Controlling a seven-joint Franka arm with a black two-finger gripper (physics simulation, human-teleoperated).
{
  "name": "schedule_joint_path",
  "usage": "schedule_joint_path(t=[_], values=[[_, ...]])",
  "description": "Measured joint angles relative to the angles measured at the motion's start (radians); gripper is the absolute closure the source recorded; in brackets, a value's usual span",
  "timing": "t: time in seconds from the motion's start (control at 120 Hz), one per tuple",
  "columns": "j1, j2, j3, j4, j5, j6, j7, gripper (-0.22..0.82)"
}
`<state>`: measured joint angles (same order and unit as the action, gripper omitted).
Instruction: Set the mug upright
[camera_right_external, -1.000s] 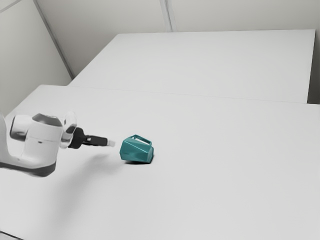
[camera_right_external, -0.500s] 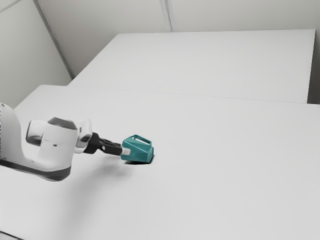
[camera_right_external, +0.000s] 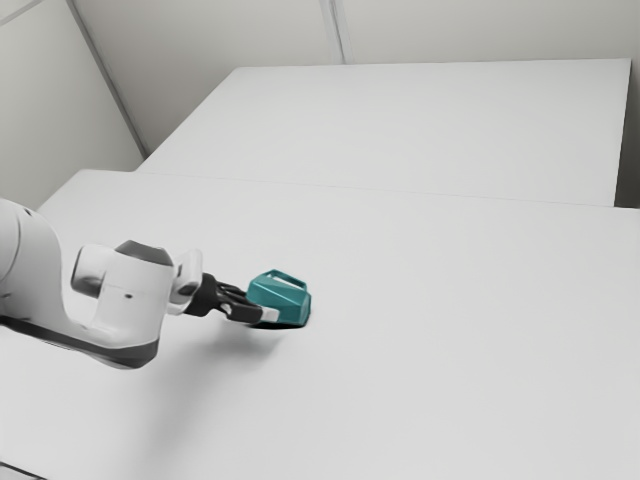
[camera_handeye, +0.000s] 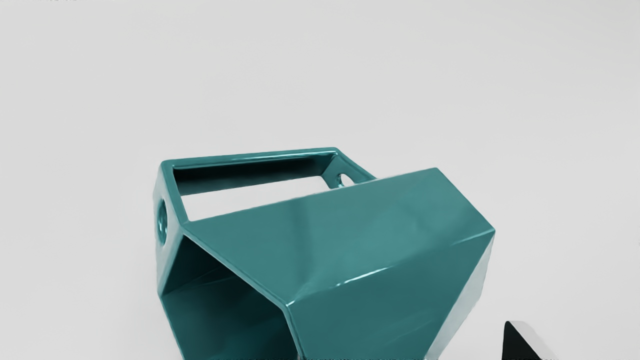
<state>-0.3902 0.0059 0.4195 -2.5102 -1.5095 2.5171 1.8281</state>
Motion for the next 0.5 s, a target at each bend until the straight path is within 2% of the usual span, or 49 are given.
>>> schedule_joint_path(t=[0.333,0.5], values=[[-0.029,-0.025,-0.001,0.009,-0.009,0.004,0.038,0.64],[0.012,-0.043,-0.001,0.012,-0.009,0.007,0.051,0.72]])
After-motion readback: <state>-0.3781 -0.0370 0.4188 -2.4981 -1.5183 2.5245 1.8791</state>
